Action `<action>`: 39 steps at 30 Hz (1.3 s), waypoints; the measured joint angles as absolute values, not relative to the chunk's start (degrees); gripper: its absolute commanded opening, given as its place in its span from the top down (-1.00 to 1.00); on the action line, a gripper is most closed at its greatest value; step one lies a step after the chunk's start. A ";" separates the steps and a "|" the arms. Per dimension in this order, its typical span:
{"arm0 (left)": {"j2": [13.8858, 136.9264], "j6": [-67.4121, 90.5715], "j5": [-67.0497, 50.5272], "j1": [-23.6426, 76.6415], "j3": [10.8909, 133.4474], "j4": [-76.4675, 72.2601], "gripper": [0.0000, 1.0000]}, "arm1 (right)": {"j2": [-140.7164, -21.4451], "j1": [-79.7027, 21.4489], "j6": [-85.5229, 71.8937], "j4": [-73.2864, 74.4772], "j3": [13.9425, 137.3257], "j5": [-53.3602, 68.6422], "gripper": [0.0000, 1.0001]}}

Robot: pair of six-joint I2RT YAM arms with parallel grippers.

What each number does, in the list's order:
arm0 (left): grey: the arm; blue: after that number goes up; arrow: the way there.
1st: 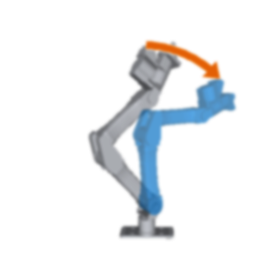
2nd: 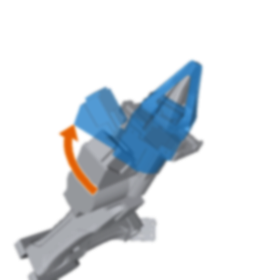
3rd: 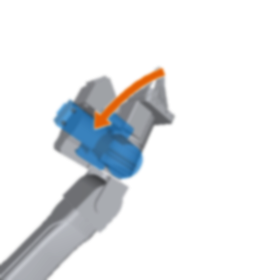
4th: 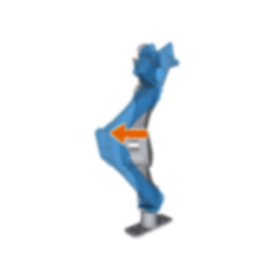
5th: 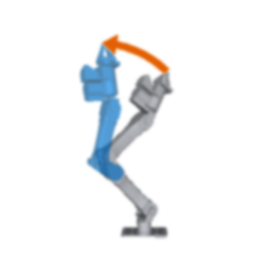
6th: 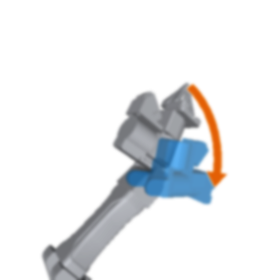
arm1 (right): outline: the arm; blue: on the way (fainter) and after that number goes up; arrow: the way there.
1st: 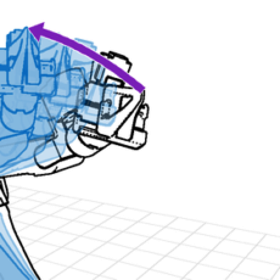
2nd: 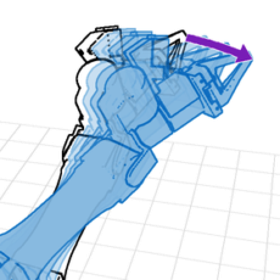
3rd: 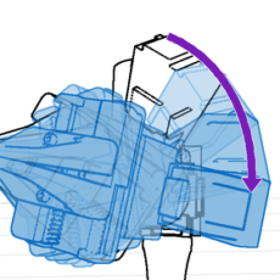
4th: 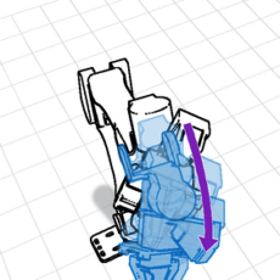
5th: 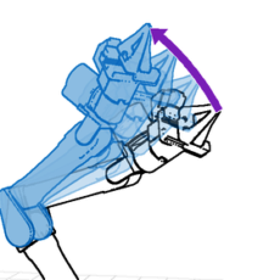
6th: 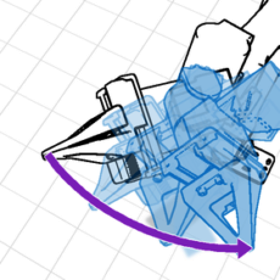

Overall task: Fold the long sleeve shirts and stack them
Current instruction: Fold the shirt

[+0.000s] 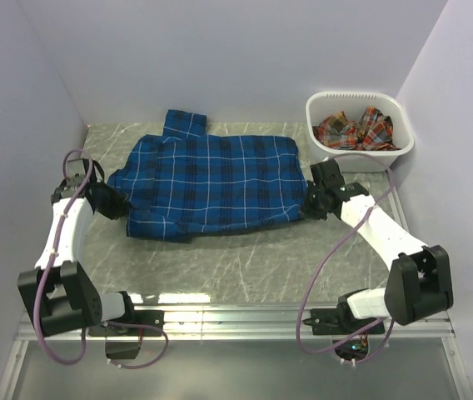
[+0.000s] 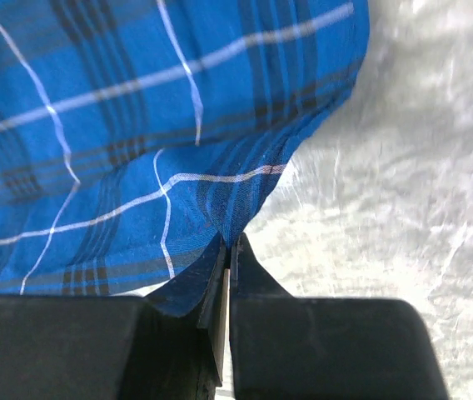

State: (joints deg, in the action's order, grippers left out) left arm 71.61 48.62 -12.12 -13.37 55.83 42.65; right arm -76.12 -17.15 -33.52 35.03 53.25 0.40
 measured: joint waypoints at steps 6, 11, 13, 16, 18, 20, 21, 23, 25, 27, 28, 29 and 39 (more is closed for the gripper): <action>77.87 48.45 -10.83 -13.37 61.67 42.00 0.82 | -81.82 -16.58 -32.91 35.55 60.66 0.45 1.00; 83.99 47.59 -10.31 -13.32 66.39 39.27 0.78 | -88.18 -16.03 -32.91 35.51 65.80 -0.43 1.00; 86.78 47.42 -10.13 -13.30 67.44 38.20 0.78 | -90.80 -15.59 -32.91 35.09 67.61 -1.04 1.00; 90.89 47.29 -9.78 -13.28 68.05 36.34 0.75 | -94.80 -15.11 -32.53 34.30 70.28 -1.91 1.00; 93.03 47.29 -9.56 -13.26 68.07 35.24 0.71 | -97.56 -14.94 -32.23 33.58 72.03 -2.33 1.00; 95.09 47.24 -9.28 -13.26 68.31 34.37 0.64 | -99.90 -14.85 -31.88 32.64 73.19 -2.52 0.94; 96.14 47.20 -9.17 -13.26 68.53 33.85 0.61 | -100.44 -14.85 -31.81 32.47 73.41 -2.57 0.90; 97.69 47.11 -9.19 -13.26 69.17 33.15 0.51 | -101.93 -14.83 -31.75 32.12 74.35 -2.57 0.64; 98.87 46.94 -9.21 -13.26 69.52 32.10 0.34 | -102.96 -14.83 -31.29 31.73 75.09 -2.59 0.47; 99.00 46.52 -9.26 -13.26 69.54 31.62 -0.02 | -103.66 -14.81 -31.03 31.57 76.12 -2.57 0.41; 98.85 46.11 -9.23 -13.26 69.58 31.31 -0.20 | -103.79 -14.81 -30.92 31.55 76.62 -2.57 0.28; 98.67 45.98 -9.21 -13.23 69.60 30.96 -0.41 | -103.79 -14.79 -30.76 31.51 77.06 -2.55 0.15; 79.70 42.74 -4.84 -11.57 64.49 30.50 -0.86 | -92.77 -18.55 -25.76 28.45 74.19 -2.96 -0.33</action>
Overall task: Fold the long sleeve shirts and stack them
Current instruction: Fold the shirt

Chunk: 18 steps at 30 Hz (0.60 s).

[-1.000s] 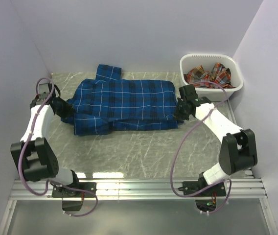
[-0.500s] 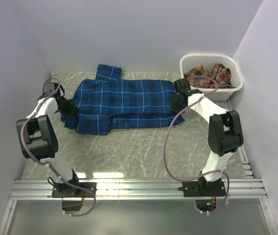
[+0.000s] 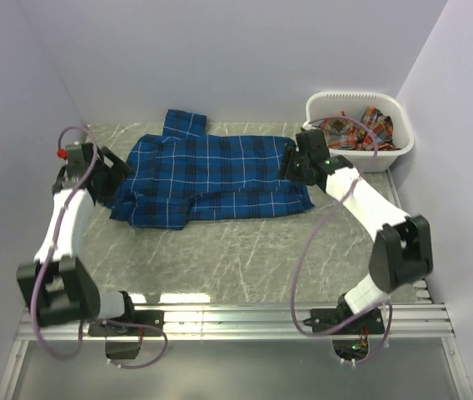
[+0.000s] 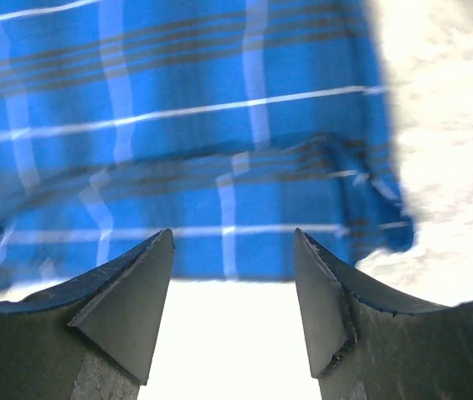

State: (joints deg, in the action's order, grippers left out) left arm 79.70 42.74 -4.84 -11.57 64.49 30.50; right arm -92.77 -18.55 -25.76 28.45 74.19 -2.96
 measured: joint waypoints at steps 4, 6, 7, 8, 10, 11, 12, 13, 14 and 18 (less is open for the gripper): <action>70.22 40.73 -4.45 -9.08 54.57 29.71 -0.91 | -84.93 -24.01 -23.33 23.29 67.77 -0.67 -0.33; 69.01 39.57 -4.60 -8.05 49.30 29.26 -0.95 | -83.31 -26.85 -22.11 20.47 64.18 1.30 -0.33; 68.97 38.94 -4.67 -7.77 46.76 28.86 -0.96 | -83.24 -28.08 -21.56 19.59 62.76 2.37 -0.33; 69.17 38.30 -4.67 -7.68 44.53 28.60 -0.96 | -83.55 -29.10 -21.12 18.52 61.39 3.66 -0.33; 69.17 36.97 -4.64 -7.66 41.50 28.29 -0.96 | -84.51 -30.20 -20.56 16.97 59.33 6.22 -0.33; 69.10 36.27 -4.62 -7.66 40.80 27.79 -0.96 | -85.06 -30.46 -20.36 16.08 58.30 7.60 -0.33; 69.10 35.53 -4.60 -7.66 40.56 27.07 -0.96 | -85.49 -30.57 -20.23 15.33 57.45 8.99 -0.33; 69.01 34.81 -4.58 -7.66 40.51 26.11 -0.96 | -85.82 -30.70 -20.08 14.57 56.77 10.20 -0.33; 68.88 34.09 -4.56 -7.66 40.51 24.91 -0.96 | -86.08 -30.92 -20.03 13.80 56.23 11.31 -0.33; 68.84 31.77 -4.34 -7.60 40.38 20.93 -0.95 | -86.26 -31.48 -19.73 10.85 55.68 14.72 -0.32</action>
State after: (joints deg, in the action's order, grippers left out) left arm 68.84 31.77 -4.34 -7.60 40.38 20.93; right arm -86.26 -31.48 -19.73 10.85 55.68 14.72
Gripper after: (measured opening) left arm 0.979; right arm 0.665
